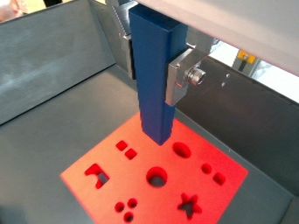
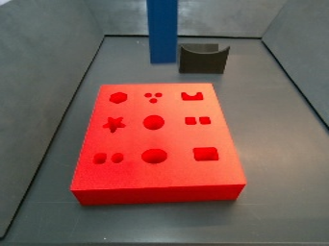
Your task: Insert the rectangle object.
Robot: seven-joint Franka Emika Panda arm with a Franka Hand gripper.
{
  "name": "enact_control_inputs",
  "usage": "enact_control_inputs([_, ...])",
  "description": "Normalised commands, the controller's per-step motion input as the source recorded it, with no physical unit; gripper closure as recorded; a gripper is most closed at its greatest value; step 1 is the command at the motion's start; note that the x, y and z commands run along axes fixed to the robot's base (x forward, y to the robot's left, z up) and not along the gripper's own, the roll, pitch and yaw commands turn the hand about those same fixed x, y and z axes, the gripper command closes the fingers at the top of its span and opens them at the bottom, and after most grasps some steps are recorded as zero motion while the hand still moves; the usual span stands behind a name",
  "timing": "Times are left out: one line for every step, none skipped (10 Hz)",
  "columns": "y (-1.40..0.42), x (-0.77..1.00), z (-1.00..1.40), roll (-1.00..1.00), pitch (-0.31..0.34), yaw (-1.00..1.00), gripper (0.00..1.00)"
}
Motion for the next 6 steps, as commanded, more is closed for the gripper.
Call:
enact_control_inputs([-0.72, 0.53, -0.56, 0.19, -0.084, 0.04, 1.0])
enact_control_inputs([-0.48, 0.56, -0.54, 0.3, -0.049, 0.15, 1.0])
enact_control_inputs([-0.42, 0.53, -0.53, 0.29, -0.043, 0.19, 1.0])
enact_control_inputs([-0.45, 0.53, -0.56, 0.3, -0.037, 0.19, 1.0])
enact_control_inputs([-0.55, 0.6, -0.57, 0.31, -0.044, 0.09, 1.0])
enact_control_inputs([-0.53, 0.82, -0.47, 0.29, -0.029, 0.0, 1.0])
